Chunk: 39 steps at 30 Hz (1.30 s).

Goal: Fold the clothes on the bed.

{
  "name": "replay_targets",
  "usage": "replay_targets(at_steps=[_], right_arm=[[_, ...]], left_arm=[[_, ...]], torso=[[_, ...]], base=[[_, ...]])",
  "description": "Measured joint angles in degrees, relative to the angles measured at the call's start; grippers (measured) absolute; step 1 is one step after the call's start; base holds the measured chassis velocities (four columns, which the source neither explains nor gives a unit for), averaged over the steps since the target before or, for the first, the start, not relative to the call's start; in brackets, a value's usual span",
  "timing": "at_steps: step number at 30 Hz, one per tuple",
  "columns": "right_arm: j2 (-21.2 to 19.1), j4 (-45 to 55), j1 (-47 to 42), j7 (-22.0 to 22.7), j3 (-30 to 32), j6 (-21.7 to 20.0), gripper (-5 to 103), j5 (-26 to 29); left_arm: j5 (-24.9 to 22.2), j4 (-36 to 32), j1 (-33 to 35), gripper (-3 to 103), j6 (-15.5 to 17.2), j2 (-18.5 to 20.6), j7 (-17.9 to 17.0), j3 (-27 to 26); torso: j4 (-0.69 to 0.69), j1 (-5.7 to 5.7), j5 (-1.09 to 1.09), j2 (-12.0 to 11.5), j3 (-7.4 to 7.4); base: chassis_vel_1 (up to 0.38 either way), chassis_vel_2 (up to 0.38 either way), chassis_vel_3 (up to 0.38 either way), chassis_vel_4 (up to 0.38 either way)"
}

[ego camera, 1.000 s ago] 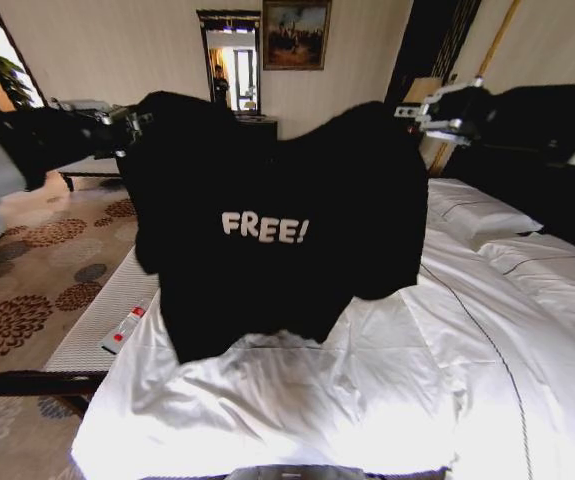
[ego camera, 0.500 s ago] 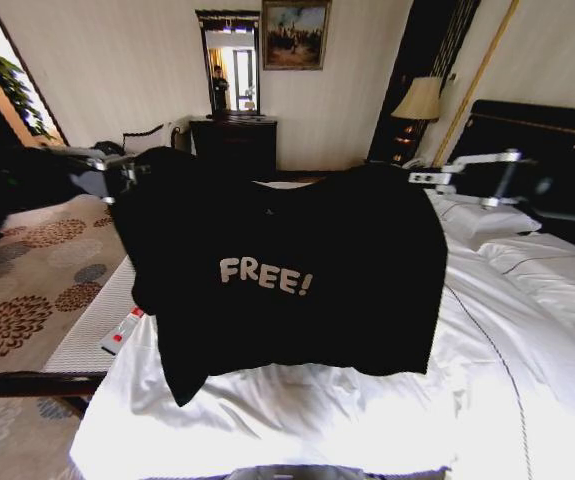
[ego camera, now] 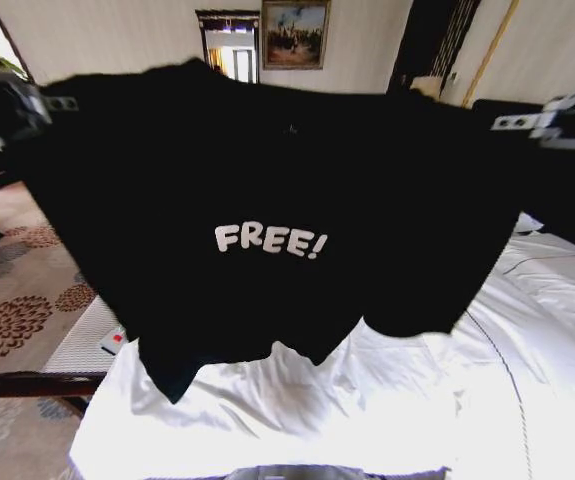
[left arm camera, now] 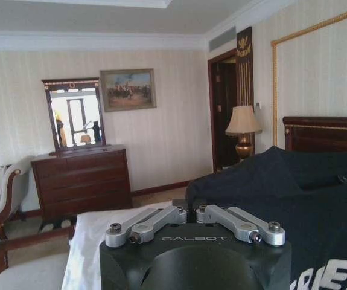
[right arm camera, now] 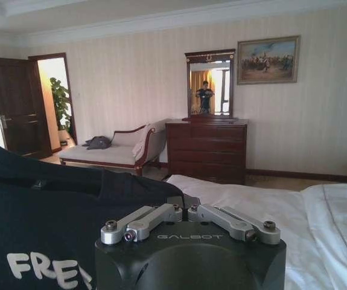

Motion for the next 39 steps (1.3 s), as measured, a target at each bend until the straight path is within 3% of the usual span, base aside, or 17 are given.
replay_targets(at_steps=[8,11,13,14,16,18,19,22,23,24,25,29,30,32,34,38,39], right_arm=[[1.2,3.8,1.0,0.5,-4.1,-0.1,0,-0.2],[3.7,4.5,1.0,0.6,-6.2,0.0,0,-0.3],[7.7,4.9,0.9,0.8,-9.6,0.7,0,-0.4],[7.7,4.9,0.9,0.8,-9.6,0.7,0,-0.4],[10.7,5.1,-0.3,0.6,-11.7,1.3,0,-1.9],[16.4,5.0,-4.8,-1.1,-14.5,2.3,0,-8.7],[16.4,5.0,-4.8,-1.1,-14.5,2.3,0,-8.7],[23.3,4.6,-12.9,-3.4,-16.3,2.6,0,-19.2],[27.1,3.9,-18.6,-4.9,-18.1,2.6,0,-26.2],[29.0,3.0,-21.6,-5.7,-19.2,2.6,0,-30.3],[29.0,3.0,-21.6,-5.7,-19.2,2.6,0,-30.3],[37.3,-3.1,-31.5,-10.7,-25.2,2.6,0,-47.6],[37.3,-3.1,-31.5,-10.7,-25.2,2.6,0,-47.6],[40.0,-5.8,-33.3,-12.6,-27.4,2.6,0,-52.3],[43.9,-10.3,-34.4,-15.0,-31.0,2.9,0,-58.5],[46.2,-13.9,-34.8,-17.2,-33.2,3.1,0,-62.4],[48.0,-17.0,-34.9,-19.0,-34.7,3.2,0,-65.4]], left_arm=[[-2.2,-3.2,0.6,2,0.0,-0.8,-1.7,0.4],[0.1,-3.7,3.9,2,-1.5,-1.9,-1.9,0.4],[6.9,-3.7,9.2,2,-3.8,-4.0,-1.8,1.5],[6.9,-3.7,9.2,2,-3.8,-4.0,-1.8,1.5],[11.6,-3.7,12.3,2,-5.2,-6.1,-1.4,3.6],[21.9,-3.7,17.2,2,-6.0,-13.1,-1.8,8.5],[21.9,-3.7,17.2,2,-6.0,-13.1,-1.8,8.5],[33.7,-3.6,25.8,2,-5.7,-21.6,-2.5,10.9],[40.9,-3.6,30.5,2,-5.6,-25.4,-2.6,13.6],[44.1,-3.6,32.3,2,-5.5,-26.8,-2.6,15.0],[44.1,-3.6,32.3,2,-5.5,-26.8,-2.6,15.0],[59.1,0.7,42.8,2,-5.6,-34.3,-1.0,20.8],[59.1,0.7,42.8,2,-5.6,-34.3,-1.0,20.8],[63.4,3.3,45.8,2,-5.9,-37.3,-0.3,22.7],[69.5,7.4,50.1,2,-6.3,-42.3,0.8,24.8],[73.1,10.7,52.2,2,-6.5,-45.4,2.0,26.1],[76.6,14.7,53.0,2,-6.8,-47.9,3.7,27.3]], torso=[[0.01,0.01,0.01,0.0,0.01],[0.0,0.0,0.02,0.0,0.0],[0.01,0.0,0.02,0.0,0.0],[0.01,0.0,0.02,0.0,0.0],[0.02,0.0,0.01,0.0,0.0],[0.03,0.0,0.0,0.0,0.02],[0.03,0.0,0.0,0.0,0.02],[-0.03,0.02,-0.02,0.0,0.03],[-0.02,0.02,0.01,0.0,0.02],[-0.01,0.03,0.02,0.0,0.03],[-0.01,0.03,0.02,0.0,0.03],[0.01,0.02,0.03,0.0,0.02],[0.01,0.02,0.03,0.0,0.02],[0.01,0.01,0.0,0.0,0.02],[0.02,0.01,-0.01,0.0,0.02],[0.02,0.01,0.0,0.0,0.02],[0.01,0.01,0.02,0.0,0.01]], base=[[0.0,0.0,0.0,0.0],[0.0,0.0,0.0,0.0],[0.0,0.0,0.0,0.0],[0.0,0.0,0.0,0.0],[0.0,0.0,0.0,0.0],[0.0,0.0,0.0,0.0],[0.0,0.0,0.0,0.0],[0.0,0.0,0.0,0.0],[0.0,0.0,0.0,0.0],[0.0,0.0,0.0,0.0],[0.0,0.0,0.0,0.0],[0.0,0.0,0.0,0.0],[0.0,0.0,0.0,0.0],[0.0,0.0,0.0,0.0],[0.0,0.0,0.0,0.0],[0.0,0.0,0.0,0.0],[0.0,0.0,0.0,0.0]])
